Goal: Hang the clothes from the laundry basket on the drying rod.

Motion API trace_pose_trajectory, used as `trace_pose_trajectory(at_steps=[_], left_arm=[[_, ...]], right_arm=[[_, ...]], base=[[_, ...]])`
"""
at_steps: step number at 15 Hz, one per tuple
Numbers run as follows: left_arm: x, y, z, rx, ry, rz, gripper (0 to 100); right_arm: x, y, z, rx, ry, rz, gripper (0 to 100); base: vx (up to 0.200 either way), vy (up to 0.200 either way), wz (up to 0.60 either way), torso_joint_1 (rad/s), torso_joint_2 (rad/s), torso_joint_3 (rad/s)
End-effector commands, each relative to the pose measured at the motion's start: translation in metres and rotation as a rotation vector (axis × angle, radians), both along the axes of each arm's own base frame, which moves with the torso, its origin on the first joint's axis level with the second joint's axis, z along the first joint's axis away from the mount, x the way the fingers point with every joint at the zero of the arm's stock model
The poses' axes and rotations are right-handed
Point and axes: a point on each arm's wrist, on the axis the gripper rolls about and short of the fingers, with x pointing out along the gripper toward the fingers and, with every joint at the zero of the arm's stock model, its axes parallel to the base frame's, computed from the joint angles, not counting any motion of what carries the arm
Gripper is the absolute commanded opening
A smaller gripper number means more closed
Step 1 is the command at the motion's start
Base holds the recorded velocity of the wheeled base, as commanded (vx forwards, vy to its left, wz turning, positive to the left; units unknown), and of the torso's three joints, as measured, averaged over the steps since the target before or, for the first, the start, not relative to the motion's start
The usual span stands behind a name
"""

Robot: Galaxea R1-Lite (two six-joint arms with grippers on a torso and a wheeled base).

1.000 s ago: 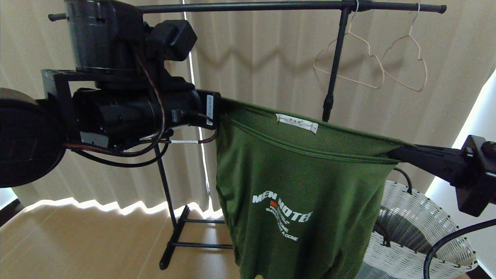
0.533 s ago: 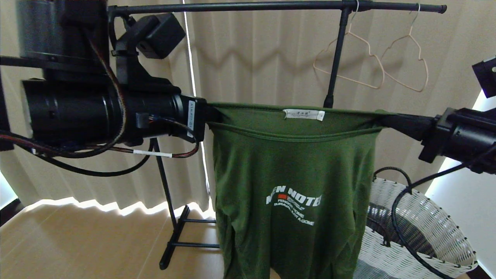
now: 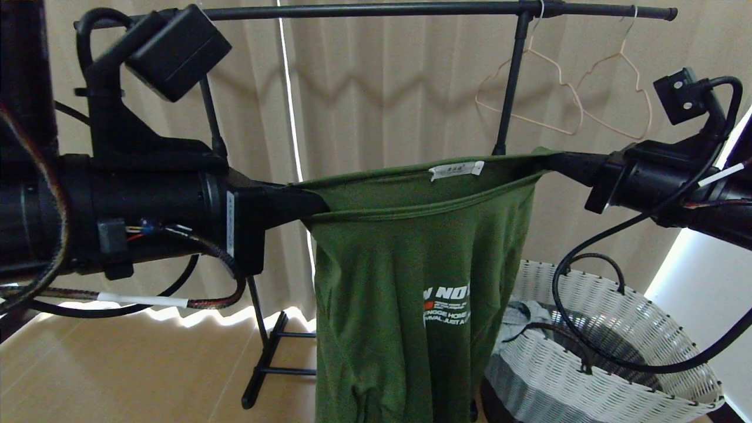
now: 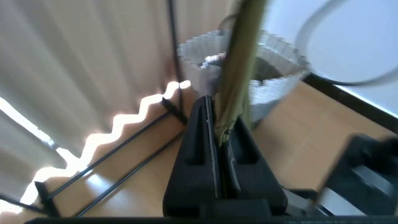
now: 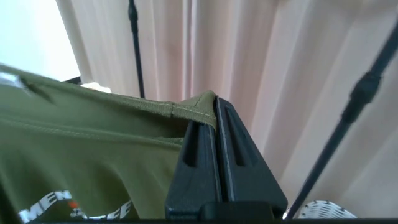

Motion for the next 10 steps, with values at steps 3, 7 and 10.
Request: trace_pose_trajectory(at_steps=[3,7,10], left_arm=[[-0.005,0.004,0.003,-0.013,-0.022,0.005,0],[0.021,0.016,0.012,-0.029,-0.046,0.117,0],[0.041,0.013,0.01,-0.052,-0.08,0.148,0]], right_arm=[[-0.006,0.004,0.0,-0.002,0.0,-0.01,0],[-0.03,-0.005,0.003,-0.001,-0.013,-0.044,0],[-0.048,-0.015,0.01,0.002,-0.032,-0.071,0]], base=[[0.0,0.0,0.0,0.0,0.0,0.0],[0.0,0.0,0.0,0.0,0.0,0.0],[0.0,0.0,0.0,0.0,0.0,0.0]])
